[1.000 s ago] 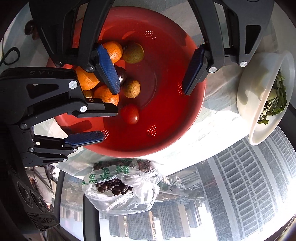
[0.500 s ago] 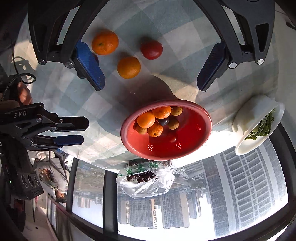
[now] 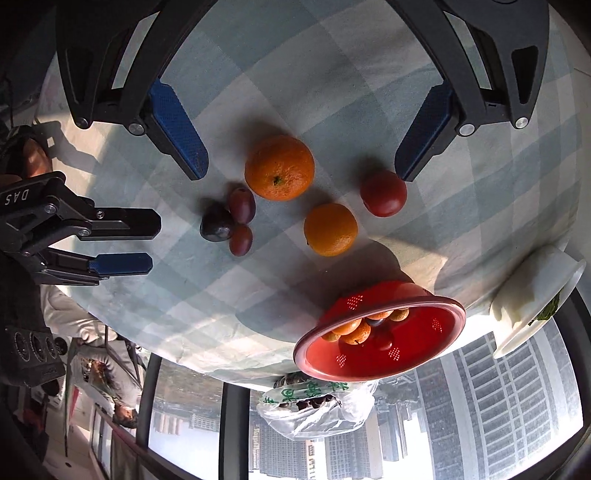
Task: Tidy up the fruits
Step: 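Withdraw both open grippers back toward the loose fruit, then grasp the orange with the left gripper while the right gripper grasps a dark plum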
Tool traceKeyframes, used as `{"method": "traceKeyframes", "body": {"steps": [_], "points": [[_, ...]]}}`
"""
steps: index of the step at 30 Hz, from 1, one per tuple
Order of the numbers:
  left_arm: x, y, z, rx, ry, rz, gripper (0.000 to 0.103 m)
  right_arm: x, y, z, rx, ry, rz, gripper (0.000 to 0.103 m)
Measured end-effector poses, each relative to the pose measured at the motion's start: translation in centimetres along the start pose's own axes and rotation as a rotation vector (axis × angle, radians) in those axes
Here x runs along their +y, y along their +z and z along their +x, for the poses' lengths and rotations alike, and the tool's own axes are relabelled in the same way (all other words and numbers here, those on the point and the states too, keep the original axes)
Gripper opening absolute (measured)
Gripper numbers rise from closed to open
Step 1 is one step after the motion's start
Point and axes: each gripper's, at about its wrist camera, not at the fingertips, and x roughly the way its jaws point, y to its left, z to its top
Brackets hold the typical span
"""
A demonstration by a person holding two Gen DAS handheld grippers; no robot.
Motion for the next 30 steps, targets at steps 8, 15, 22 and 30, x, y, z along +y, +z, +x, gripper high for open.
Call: {"method": "traceKeyframes", "body": {"steps": [8,15,22,30], "points": [[-0.1,0.2,1.3,0.019,-0.009,-0.017,0.102,-0.4,-0.9,-0.8,-0.001,0.006,0.019,0.071],[0.2,0.5,1.7,0.022,-0.046,-0.031,0.072,-0.5,-1.2,-0.9,0.002,0.010,0.022,0.071],[0.0,0.3,1.8,0.018,-0.066,-0.028,0.039,-0.4,-1.3,-0.9,0.007,0.007,0.016,0.071],[0.3,-0.5,0.3,-0.004,-0.069,-0.048,0.039,1.1,-0.2,0.7,0.042,0.005,-0.071,0.064]]}}
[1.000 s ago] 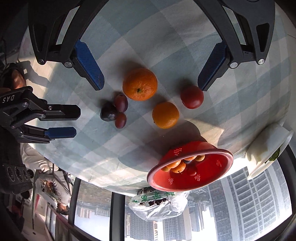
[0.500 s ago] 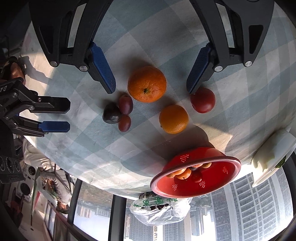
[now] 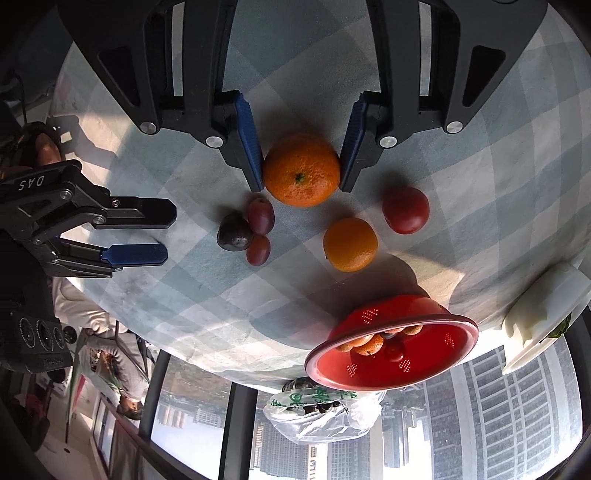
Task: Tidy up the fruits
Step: 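Grasp the orange with the left gripper while the right gripper grasps a dark plum, then lower the orange and plum into the red colander and open both grippers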
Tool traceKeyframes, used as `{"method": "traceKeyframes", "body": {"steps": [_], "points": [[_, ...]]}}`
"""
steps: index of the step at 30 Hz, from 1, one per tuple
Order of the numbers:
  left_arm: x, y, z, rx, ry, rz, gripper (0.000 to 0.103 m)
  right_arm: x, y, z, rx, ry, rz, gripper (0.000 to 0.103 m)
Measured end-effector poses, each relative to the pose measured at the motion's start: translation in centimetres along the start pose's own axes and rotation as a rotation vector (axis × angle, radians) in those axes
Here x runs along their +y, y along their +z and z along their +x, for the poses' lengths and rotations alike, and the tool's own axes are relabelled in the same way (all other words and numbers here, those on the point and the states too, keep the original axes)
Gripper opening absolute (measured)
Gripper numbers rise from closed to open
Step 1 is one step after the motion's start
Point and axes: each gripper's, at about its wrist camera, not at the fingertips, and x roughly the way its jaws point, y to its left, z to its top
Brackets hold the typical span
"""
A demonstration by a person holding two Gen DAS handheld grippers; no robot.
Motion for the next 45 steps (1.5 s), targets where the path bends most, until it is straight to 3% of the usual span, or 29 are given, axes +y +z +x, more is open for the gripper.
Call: {"method": "traceKeyframes", "body": {"steps": [5,15,21,34,45], "points": [[0.9,-1.6,-1.8,-0.011,0.004,-0.050,0.039,1.3,1.4,2.3,0.055,0.008,-0.091,0.052],[2.3,-3.9,-4.4,-0.036,0.012,-0.119,0.039,2.3,2.9,4.5,0.085,0.007,-0.166,0.044],[2.5,-4.0,-4.3,-0.040,0.005,-0.131,0.039,3.0,2.7,4.5,0.088,0.009,-0.196,0.032],[2.5,-4.0,-4.3,-0.042,0.003,-0.141,0.039,1.7,2.3,3.1,0.055,0.044,-0.118,0.028],[4.8,-0.9,-5.2,-0.083,0.032,-0.139,0.039,-4.3,4.3,-0.1,-0.039,-0.002,0.045,0.028]]}}
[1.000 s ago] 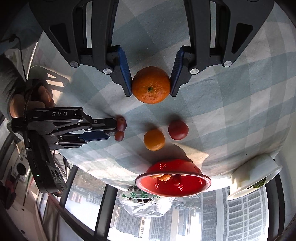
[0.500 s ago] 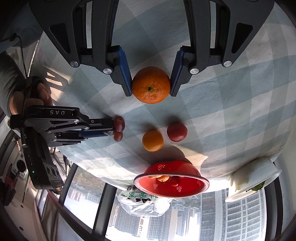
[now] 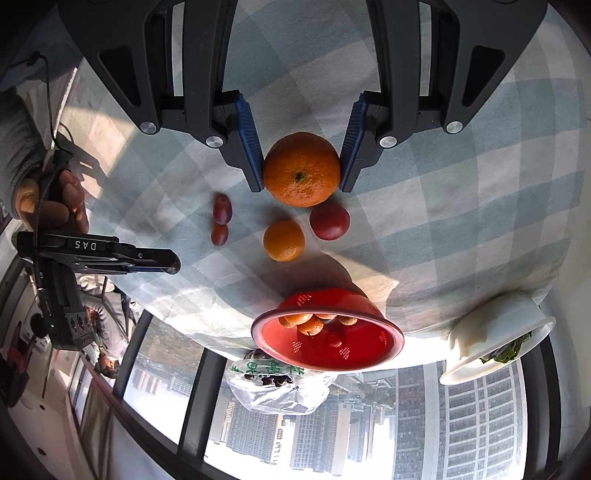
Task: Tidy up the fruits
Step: 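Lower the orange and plum into the red colander and open both grippers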
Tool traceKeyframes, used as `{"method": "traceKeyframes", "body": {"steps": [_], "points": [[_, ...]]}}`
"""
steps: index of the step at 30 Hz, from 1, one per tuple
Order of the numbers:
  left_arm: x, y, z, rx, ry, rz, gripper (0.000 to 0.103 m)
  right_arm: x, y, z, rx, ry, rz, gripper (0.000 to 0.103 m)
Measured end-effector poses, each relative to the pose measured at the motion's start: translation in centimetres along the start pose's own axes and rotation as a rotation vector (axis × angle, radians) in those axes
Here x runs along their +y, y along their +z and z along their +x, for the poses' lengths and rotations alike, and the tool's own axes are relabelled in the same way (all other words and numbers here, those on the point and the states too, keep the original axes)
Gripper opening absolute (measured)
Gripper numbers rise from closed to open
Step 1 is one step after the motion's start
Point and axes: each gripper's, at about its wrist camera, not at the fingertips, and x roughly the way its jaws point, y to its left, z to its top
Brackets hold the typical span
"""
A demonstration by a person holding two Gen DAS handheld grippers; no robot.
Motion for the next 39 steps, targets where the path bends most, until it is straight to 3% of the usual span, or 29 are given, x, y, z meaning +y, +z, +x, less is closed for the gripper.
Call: {"method": "traceKeyframes", "body": {"steps": [9,19,27,39], "points": [[3.6,8.6,1.9,-0.034,0.056,0.047,0.039,0.0,7.4,-0.3,-0.102,-0.034,-0.045,0.028],[4.2,16.8,10.0,0.032,0.056,0.129,0.039,3.8,13.5,6.7,-0.053,-0.024,-0.158,0.028],[5.1,18.4,15.6,0.080,0.056,0.120,0.039,3.9,14.9,11.6,0.004,-0.076,-0.196,0.028],[5.0,17.6,17.7,0.100,0.078,0.144,0.039,3.6,14.9,15.0,0.050,-0.128,-0.239,0.028]]}}
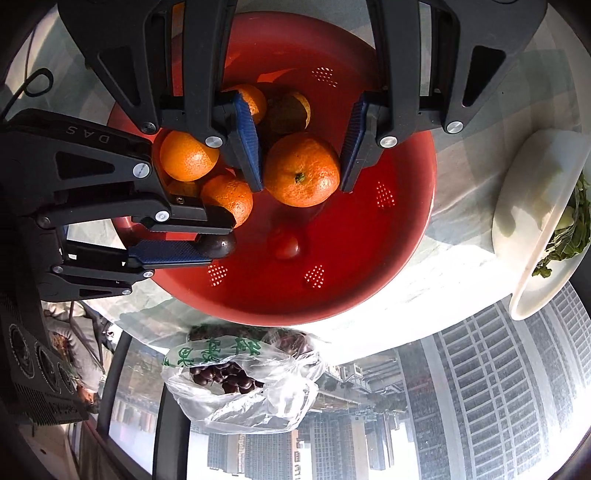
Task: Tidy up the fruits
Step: 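Lower the orange and plum into the red colander and open both grippers, then grasp the red tomato with the left gripper while the right gripper grasps an orange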
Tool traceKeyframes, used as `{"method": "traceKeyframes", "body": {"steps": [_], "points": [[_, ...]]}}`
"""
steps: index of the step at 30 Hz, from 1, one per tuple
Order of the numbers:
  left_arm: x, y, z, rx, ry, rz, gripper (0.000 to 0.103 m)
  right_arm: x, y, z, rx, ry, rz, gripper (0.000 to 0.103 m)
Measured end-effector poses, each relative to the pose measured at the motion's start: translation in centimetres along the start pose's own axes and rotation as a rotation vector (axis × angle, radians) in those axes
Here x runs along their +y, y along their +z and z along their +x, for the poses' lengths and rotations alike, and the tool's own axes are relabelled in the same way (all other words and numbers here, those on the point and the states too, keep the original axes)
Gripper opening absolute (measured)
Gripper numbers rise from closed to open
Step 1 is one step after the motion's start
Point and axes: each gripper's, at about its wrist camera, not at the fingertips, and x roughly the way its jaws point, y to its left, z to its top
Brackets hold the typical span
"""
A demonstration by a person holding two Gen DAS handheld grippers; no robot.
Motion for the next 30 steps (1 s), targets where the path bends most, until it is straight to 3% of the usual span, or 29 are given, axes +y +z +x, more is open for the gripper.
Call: {"method": "traceKeyframes", "body": {"steps": [1,2,4,11,13,18,20,23,30], "points": [[-0.1,-0.1,0.0,0.001,0.004,0.001,0.042,0.0,0.1,0.0,-0.001,-0.002,0.000,0.028],[-0.1,-0.2,-0.1,-0.001,0.010,0.001,0.055,0.0,0.1,0.1,-0.001,-0.002,0.002,0.028],[-0.2,-0.3,-0.4,-0.013,0.021,0.007,0.064,0.0,0.2,0.1,0.000,-0.007,-0.001,0.029],[-0.3,-0.7,-1.5,-0.024,0.022,0.005,0.067,0.0,0.1,-0.2,-0.010,-0.016,-0.012,0.044],[-0.2,-0.9,-2.1,-0.039,0.019,-0.002,0.074,0.0,-0.1,-0.4,-0.008,-0.009,-0.012,0.045],[-0.6,-1.6,-4.5,-0.072,0.016,-0.009,0.075,0.3,-0.9,-2.5,-0.042,-0.026,-0.020,0.052],[-0.8,-2.2,-5.8,-0.090,0.011,-0.013,0.084,0.2,-1.6,-4.1,-0.064,-0.015,-0.006,0.053],[-1.2,-3.7,-7.8,-0.116,0.002,-0.029,0.092,0.1,-3.2,-7.0,-0.104,0.012,0.030,0.063],[-2.2,-9.3,-12.1,-0.138,-0.002,-0.061,0.098,2.0,-9.1,-12.6,-0.131,0.078,0.083,0.070]]}}
